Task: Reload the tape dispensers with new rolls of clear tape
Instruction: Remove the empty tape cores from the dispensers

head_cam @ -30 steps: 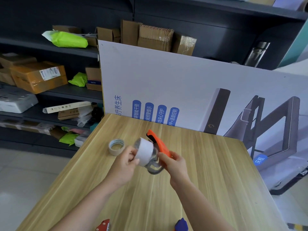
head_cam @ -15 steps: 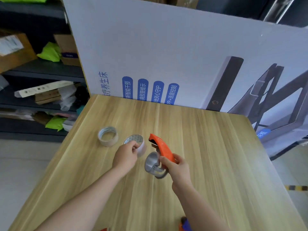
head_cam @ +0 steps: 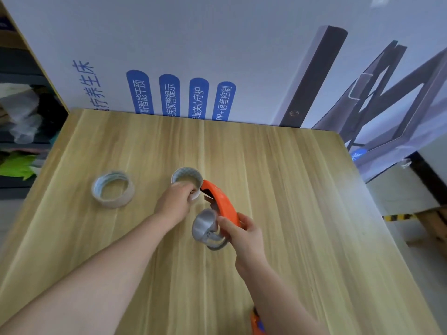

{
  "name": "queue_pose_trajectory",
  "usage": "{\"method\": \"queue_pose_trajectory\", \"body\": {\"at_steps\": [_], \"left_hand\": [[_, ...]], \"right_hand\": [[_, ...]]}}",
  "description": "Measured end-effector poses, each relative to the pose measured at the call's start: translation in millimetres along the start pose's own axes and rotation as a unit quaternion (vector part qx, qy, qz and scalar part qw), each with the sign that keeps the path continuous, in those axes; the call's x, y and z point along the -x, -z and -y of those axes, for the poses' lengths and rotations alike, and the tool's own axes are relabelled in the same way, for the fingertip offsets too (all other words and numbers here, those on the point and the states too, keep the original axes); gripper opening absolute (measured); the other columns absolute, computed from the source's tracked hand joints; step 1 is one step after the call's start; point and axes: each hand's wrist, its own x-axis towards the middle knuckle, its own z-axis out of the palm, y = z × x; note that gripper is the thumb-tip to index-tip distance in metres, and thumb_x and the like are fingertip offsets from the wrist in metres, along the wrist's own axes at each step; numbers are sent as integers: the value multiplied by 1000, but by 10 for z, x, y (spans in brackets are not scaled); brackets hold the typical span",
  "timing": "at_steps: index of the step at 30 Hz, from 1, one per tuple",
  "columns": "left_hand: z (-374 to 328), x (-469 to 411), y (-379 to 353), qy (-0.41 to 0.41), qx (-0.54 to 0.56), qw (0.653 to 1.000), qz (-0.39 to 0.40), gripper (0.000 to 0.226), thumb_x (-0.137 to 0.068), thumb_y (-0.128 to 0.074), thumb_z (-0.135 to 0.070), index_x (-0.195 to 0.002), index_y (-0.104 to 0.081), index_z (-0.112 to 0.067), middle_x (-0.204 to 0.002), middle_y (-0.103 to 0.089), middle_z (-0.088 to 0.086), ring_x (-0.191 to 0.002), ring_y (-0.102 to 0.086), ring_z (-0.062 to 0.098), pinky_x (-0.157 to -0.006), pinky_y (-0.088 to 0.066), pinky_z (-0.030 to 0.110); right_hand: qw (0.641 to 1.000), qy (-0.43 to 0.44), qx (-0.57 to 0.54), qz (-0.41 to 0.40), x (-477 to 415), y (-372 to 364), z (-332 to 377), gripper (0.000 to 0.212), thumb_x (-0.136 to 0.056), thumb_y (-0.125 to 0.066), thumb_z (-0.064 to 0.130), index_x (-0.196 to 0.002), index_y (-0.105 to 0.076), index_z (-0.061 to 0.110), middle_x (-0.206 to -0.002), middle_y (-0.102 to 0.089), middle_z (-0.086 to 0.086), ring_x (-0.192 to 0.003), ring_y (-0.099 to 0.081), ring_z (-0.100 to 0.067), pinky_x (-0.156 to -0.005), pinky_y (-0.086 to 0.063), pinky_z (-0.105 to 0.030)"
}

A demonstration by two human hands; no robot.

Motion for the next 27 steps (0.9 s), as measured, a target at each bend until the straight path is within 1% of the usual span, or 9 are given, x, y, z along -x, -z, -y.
{"method": "queue_pose_trajectory", "body": {"at_steps": [2,4,8,10,12,16,20,23,27], "left_hand": [[-36,107,26,-26,-36,997,-67,16,-86,-56,-11,-95,-67,-20,-98,-66,-6,-101,-59,19,-85,-46,43],[-139,288,60,-11,-4,991,-134,17,-87,-58,-16,-98,-69,-22,-99,-66,-9,-101,-57,17,-87,-42,40],[-372,709,133,126,259,956,-50,14,-90,-61,-27,-98,-71,-24,-90,-68,-10,-86,-63,10,-74,-46,22],[-425,932,142,145,287,947,-19,11,-89,-62,-23,-91,-71,-29,-83,-71,-10,-80,-65,13,-71,-51,28],[-473,1143,167,153,289,945,-26,17,-88,-62,-17,-86,-71,-32,-72,-70,-10,-68,-64,14,-65,-53,37],[-568,1626,172,147,243,958,-44,16,-89,-62,-22,-82,-73,-30,-57,-63,-13,-48,-51,13,-53,-45,32],[-619,2204,8,134,154,979,-24,17,-92,-58,-23,-95,-73,-30,-74,-70,-7,-63,-61,13,-57,-43,28],[-679,2611,-171,145,103,984,-31,21,-92,-56,-18,-106,-72,-23,-93,-73,-4,-81,-65,15,-66,-47,27],[-741,3123,-394,166,59,984,-29,24,-92,-55,-20,-110,-70,-26,-103,-72,-8,-94,-66,14,-75,-49,29]], "right_hand": [[1000,-3,-1,-4,-5,-16,-21,24,-74,-79,15,-94,-66,17,-98,-72,-9,-88,-67,-21,-77,-51,-29],[1000,-6,-8,-3,0,-24,-43,28,-74,-79,15,-99,-67,13,-99,-73,-12,-86,-67,-20,-76,-51,-29],[999,-6,-28,15,118,9,-40,27,-75,-78,14,-101,-69,11,-89,-72,-7,-79,-65,-17,-74,-49,-27],[999,-3,-31,37,224,56,-50,30,-73,-78,17,-100,-70,10,-83,-70,-4,-75,-63,-15,-73,-48,-27],[998,-3,-16,64,350,126,-95,38,-67,-75,25,-101,-70,9,-81,-69,-2,-74,-63,-15,-73,-48,-27],[991,2,89,101,643,361,-264,42,-66,-77,35,-102,-69,16,-95,-74,-5,-89,-68,-21,-82,-53,-30],[966,-1,196,169,936,654,-468,51,-77,-77,18,-121,-53,27,-104,-69,-2,-88,-66,-13,-73,-51,-20],[943,9,252,218,1174,834,-687,42,-79,-75,16,-116,-61,25,-99,-72,1,-88,-69,-12,-72,-55,-17],[918,26,311,244,1441,1019,-1070,41,-76,-74,19,-116,-63,22,-98,-74,0,-91,-70,-19,-84,-57,-37]]}}
